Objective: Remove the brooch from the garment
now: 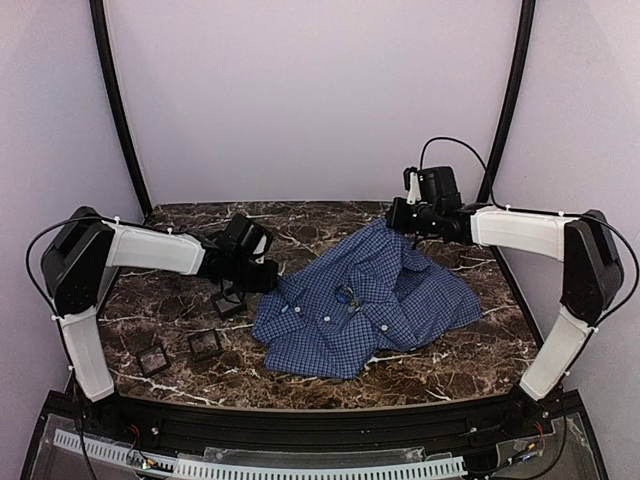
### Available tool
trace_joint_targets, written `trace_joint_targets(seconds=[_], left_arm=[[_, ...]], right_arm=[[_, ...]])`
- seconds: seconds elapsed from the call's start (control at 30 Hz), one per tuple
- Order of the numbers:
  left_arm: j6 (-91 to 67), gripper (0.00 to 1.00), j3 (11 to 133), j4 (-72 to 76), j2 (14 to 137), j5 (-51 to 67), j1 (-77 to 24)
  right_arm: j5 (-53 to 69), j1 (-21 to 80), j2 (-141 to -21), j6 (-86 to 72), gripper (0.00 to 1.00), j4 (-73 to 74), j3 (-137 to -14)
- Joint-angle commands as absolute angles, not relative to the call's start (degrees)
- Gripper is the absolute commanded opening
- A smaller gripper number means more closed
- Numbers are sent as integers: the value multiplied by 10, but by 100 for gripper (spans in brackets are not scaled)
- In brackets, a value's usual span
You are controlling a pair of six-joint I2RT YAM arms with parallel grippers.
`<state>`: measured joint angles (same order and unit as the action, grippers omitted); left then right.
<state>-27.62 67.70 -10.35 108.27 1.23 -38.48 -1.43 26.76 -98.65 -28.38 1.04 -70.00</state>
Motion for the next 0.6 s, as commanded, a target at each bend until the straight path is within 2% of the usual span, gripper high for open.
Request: trace_joint_targets(seconds=[0.0, 0.27, 0.4, 0.57], left_arm=[[-241, 1, 651, -14, 983, 83, -384], [-191, 1, 637, -5, 778, 166, -384], [-194, 1, 667, -27, 719, 223, -384], [-190, 1, 767, -97, 693, 269, -386]], right_arm=[[-36, 281, -873, -246, 0, -68, -640], [-97, 343, -640, -163, 0, -92, -563], [-48, 356, -547, -124, 0, -92, -567], [17, 362, -480, -97, 0, -65, -626]])
